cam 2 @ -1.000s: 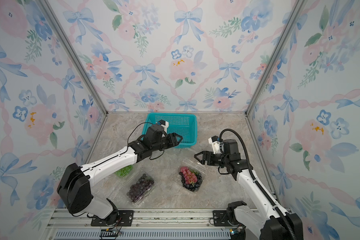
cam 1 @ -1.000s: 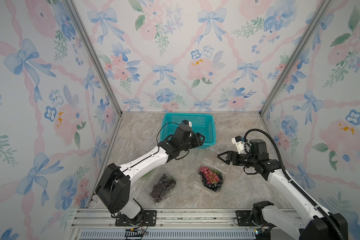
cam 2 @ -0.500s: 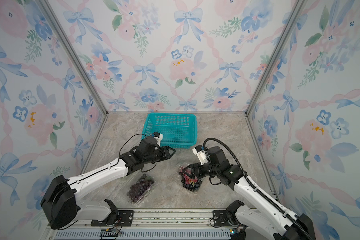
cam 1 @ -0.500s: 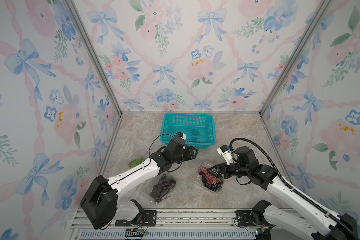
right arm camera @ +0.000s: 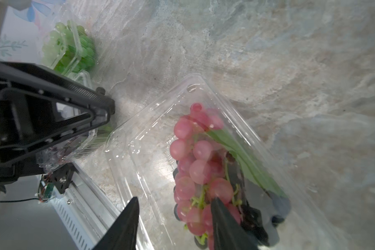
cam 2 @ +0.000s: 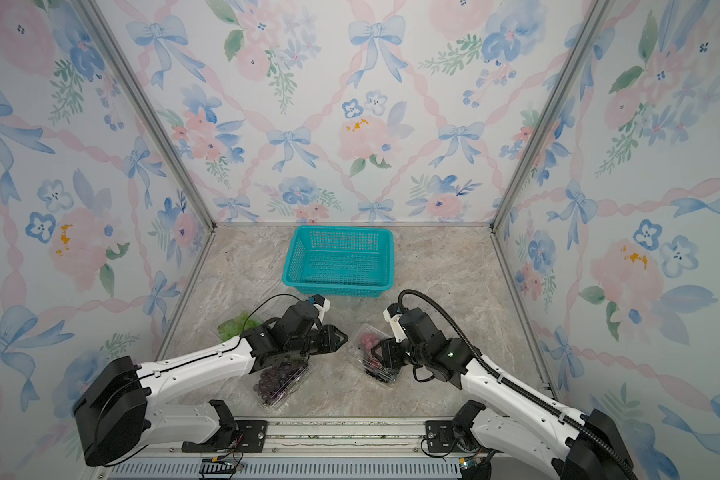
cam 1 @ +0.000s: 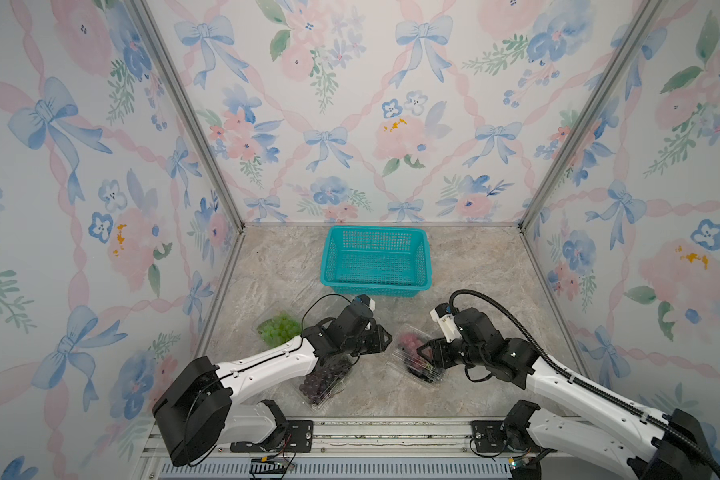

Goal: Pack grapes into containers
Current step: Close the packing box at the center of the board.

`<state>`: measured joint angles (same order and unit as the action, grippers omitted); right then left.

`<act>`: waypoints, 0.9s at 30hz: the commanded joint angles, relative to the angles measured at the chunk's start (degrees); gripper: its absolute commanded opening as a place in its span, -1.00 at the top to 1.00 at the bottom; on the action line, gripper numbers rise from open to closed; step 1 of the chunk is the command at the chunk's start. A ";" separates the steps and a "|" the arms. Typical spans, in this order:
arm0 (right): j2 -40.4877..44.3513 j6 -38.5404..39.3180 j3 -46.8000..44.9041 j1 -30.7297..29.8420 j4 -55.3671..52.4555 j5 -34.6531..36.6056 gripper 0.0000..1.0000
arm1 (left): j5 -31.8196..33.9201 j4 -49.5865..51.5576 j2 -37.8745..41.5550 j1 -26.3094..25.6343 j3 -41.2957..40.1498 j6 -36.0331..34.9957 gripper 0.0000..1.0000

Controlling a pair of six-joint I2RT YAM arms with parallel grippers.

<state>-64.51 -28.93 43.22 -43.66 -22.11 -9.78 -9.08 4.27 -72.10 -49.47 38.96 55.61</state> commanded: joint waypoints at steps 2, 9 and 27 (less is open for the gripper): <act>-3.16 0.63 -0.58 -1.58 -0.41 4.57 -0.05 | -1.13 0.21 1.64 -0.53 -2.85 1.92 0.38; -5.60 -0.38 -1.85 -3.59 1.57 6.18 0.02 | -2.10 0.12 2.39 -1.24 -5.13 3.79 0.40; -10.75 -4.20 -4.27 -5.97 6.83 5.23 0.12 | -5.78 -3.00 1.62 -1.24 -8.34 6.80 0.47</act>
<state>-72.14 -31.29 41.58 -48.51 -11.51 -4.01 -13.54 3.55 -70.15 -50.50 31.88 60.95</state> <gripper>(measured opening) 0.443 0.269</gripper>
